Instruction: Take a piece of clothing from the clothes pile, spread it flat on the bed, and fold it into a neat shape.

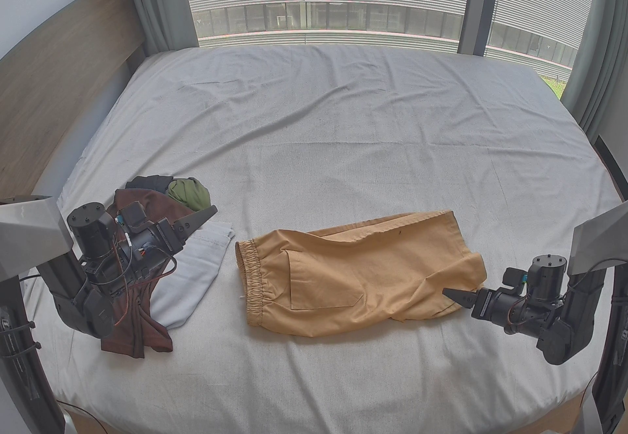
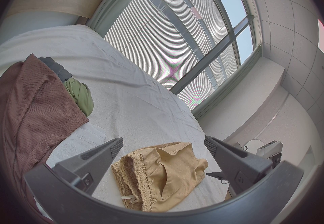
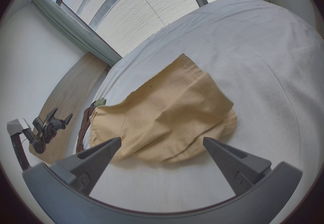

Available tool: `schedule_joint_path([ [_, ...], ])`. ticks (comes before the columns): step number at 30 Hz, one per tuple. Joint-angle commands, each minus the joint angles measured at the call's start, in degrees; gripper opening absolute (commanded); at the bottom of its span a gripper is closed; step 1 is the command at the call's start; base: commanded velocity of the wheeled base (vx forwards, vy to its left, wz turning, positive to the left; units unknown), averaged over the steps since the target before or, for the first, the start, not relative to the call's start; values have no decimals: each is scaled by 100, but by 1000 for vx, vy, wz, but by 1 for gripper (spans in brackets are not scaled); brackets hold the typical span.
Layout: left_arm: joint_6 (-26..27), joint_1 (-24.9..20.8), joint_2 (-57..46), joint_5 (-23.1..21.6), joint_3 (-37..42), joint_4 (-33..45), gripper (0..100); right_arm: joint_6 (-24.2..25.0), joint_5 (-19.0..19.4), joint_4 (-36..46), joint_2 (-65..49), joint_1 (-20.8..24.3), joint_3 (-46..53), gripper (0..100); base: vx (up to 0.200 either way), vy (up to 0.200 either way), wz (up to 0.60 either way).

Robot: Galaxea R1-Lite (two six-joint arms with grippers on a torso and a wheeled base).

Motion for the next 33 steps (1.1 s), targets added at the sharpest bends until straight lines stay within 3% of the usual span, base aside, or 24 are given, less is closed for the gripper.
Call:
schedule_joint_path([
  [1, -2, 0, -10, 4, -1, -3, 100, 14, 1, 165, 360, -276, -513, 100, 0, 0, 0],
  [12, -2, 0, -1, -5, 8, -3, 100, 14, 1, 824, 606, -478, -1225, 100, 0, 0, 0],
  [33, -2, 0, -10, 4, 17, -3, 100, 23, -25, 1018, 984, -425, -1488, 100, 0, 0, 0],
])
